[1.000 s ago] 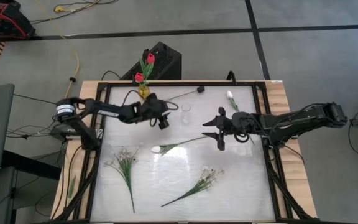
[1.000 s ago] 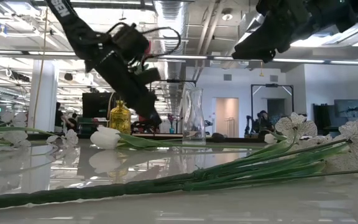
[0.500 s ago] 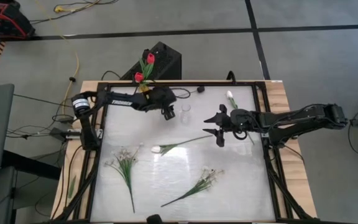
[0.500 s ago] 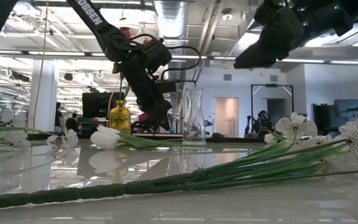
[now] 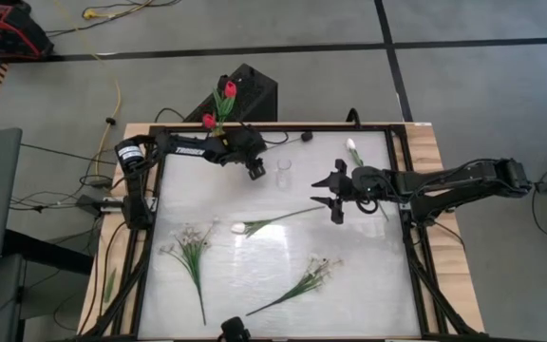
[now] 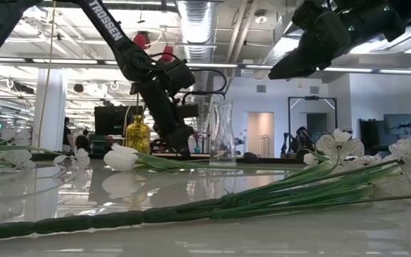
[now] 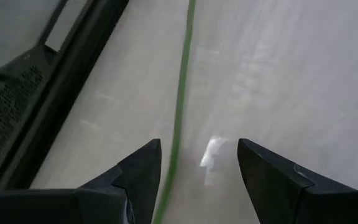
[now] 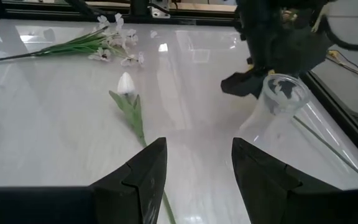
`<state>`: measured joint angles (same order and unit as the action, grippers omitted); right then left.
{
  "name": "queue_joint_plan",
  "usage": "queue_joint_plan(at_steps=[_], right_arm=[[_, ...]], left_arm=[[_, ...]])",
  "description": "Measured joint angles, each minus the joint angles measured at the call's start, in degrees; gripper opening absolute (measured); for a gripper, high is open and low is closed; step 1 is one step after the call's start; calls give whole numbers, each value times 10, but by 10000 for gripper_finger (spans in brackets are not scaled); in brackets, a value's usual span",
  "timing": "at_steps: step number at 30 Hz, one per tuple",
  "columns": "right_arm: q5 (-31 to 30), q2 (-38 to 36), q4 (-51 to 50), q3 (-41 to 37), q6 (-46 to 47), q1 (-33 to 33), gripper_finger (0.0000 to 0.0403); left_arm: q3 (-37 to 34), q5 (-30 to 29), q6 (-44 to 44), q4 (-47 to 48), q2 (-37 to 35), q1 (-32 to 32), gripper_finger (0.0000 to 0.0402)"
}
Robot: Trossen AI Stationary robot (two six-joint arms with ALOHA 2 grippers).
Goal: Sort flowers into vase by color
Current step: Put the black flower into the yellow flower vase
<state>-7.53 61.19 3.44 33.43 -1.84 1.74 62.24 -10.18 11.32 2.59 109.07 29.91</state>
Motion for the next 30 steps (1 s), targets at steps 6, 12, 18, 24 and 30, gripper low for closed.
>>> queue_joint_plan(at_steps=[6, 12, 18, 24, 30], right_arm=[[4, 0, 2, 0, -1, 3, 207], [19, 0, 20, 0, -2, 3, 193], [34, 0, 24, 0, -1, 3, 174], [35, 0, 26, 0, -1, 2, 166], [49, 0, 28, 0, 0, -4, 164]], left_arm=[[3, 8, 0, -4, 0, 3, 201], [26, 37, 0, 36, 9, 22, 201], [55, 42, 5, 58, 9, 30, 201], [76, 76, 13, 79, 28, 44, 201], [89, 88, 11, 111, 55, 54, 201]])
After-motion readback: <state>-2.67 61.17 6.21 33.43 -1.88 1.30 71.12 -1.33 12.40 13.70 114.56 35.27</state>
